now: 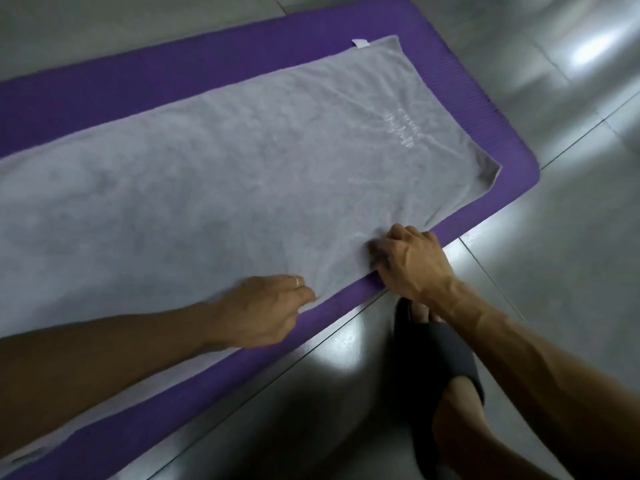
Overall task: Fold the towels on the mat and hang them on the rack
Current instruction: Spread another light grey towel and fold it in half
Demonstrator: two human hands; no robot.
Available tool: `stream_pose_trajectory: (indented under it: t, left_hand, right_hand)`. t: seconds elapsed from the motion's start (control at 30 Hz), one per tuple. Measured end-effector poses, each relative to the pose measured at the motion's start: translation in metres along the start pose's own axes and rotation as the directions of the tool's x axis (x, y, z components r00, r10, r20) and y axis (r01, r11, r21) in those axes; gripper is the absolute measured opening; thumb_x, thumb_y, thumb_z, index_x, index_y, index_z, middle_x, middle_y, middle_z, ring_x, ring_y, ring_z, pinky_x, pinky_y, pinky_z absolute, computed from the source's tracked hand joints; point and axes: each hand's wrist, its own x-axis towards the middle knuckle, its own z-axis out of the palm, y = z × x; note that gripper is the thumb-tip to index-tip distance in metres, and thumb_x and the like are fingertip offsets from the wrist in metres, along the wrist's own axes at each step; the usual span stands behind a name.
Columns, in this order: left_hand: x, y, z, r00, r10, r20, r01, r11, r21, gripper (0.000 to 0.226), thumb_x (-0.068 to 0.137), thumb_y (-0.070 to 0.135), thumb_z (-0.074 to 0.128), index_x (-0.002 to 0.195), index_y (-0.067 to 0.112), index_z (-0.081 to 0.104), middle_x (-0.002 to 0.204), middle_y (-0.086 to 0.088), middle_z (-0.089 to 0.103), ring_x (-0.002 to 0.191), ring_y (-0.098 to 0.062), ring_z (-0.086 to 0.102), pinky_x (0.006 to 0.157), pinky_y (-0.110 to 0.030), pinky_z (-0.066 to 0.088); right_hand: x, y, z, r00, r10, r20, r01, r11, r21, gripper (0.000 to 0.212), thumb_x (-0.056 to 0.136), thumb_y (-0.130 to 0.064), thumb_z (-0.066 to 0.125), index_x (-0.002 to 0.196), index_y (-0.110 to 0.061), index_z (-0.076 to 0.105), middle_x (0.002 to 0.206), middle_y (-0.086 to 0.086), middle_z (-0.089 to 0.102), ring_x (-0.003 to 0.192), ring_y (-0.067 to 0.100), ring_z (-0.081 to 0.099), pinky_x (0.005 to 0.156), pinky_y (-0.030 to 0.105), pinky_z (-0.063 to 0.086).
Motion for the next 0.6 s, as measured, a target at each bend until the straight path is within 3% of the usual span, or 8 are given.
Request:
stream_pose_trajectory:
  t: [0.1, 0.17, 0.27, 0.37, 0.47, 0.6]
  left_hand:
    - [-0.035, -0.001, -0.018, 0.998, -0.027, -0.054, 0.025, 0.999, -0.028, 0.037, 0.079, 0.03, 0.045, 0.107, 0.016, 0.065, 0.092, 0.002, 0.061, 0.08, -0.013, 0.059, 0.064, -0.02, 0.045]
    - [-0.073, 0.003, -0.028, 0.973, -0.164, -0.161, 0.155, 0.985, -0.069, 0.025, 0.079, 0.029, 0.049, 0.096, 0.017, 0.063, 0.089, 0.001, 0.059, 0.077, -0.016, 0.058, 0.063, -0.023, 0.042]
    - [-0.143, 0.012, -0.015, 0.878, -0.396, -0.268, 0.4, 0.915, -0.042, 0.015, 0.08, 0.03, 0.052, 0.078, 0.017, 0.06, 0.081, -0.001, 0.056, 0.073, -0.022, 0.056, 0.061, -0.032, 0.043]
    - [-0.201, 0.008, 0.01, 0.82, -0.541, -0.188, 0.565, 0.817, 0.113, 0.034, 0.082, 0.043, 0.048, 0.093, 0.017, 0.066, 0.094, -0.005, 0.061, 0.09, -0.027, 0.055, 0.074, -0.037, 0.036]
    - [-0.211, 0.004, 0.016, 0.792, -0.594, -0.143, 0.611, 0.769, 0.186, 0.034, 0.088, 0.037, 0.043, 0.099, 0.016, 0.067, 0.096, -0.005, 0.062, 0.092, -0.027, 0.053, 0.076, -0.038, 0.035]
    - [-0.206, 0.001, 0.004, 0.759, -0.646, -0.082, 0.647, 0.762, -0.026, 0.025, 0.1, 0.019, 0.039, 0.105, 0.017, 0.063, 0.104, -0.001, 0.061, 0.1, -0.021, 0.054, 0.084, -0.033, 0.038]
  right_hand:
    - [-0.011, -0.03, -0.019, 1.0, -0.016, 0.005, 0.016, 0.999, 0.04, 0.021, 0.077, -0.027, 0.053, 0.088, -0.013, 0.065, 0.091, 0.008, 0.059, 0.086, 0.034, 0.058, 0.072, 0.039, 0.043]
    - [-0.015, -0.074, -0.026, 0.991, -0.136, -0.011, 0.136, 0.975, 0.175, 0.03, 0.074, -0.032, 0.044, 0.087, -0.012, 0.062, 0.087, 0.006, 0.057, 0.081, 0.033, 0.058, 0.067, 0.038, 0.047]
    - [-0.018, -0.143, -0.024, 0.927, -0.376, 0.006, 0.358, 0.886, 0.295, 0.026, 0.071, -0.031, 0.056, 0.09, -0.015, 0.062, 0.09, 0.003, 0.055, 0.081, 0.029, 0.056, 0.067, 0.039, 0.049]
    - [-0.024, -0.182, -0.011, 0.825, -0.564, 0.001, 0.544, 0.797, 0.263, 0.038, 0.068, -0.037, 0.07, 0.101, -0.018, 0.063, 0.099, 0.002, 0.055, 0.089, 0.024, 0.053, 0.073, 0.036, 0.045]
    - [-0.022, -0.194, -0.004, 0.755, -0.656, 0.006, 0.642, 0.74, 0.203, 0.042, 0.073, -0.037, 0.076, 0.107, -0.018, 0.063, 0.106, 0.006, 0.056, 0.097, 0.026, 0.053, 0.078, 0.039, 0.046]
    - [-0.008, -0.195, -0.014, 0.731, -0.674, 0.109, 0.626, 0.725, 0.287, 0.011, 0.093, -0.025, 0.057, 0.096, -0.017, 0.063, 0.102, 0.002, 0.053, 0.099, 0.022, 0.051, 0.083, 0.038, 0.043]
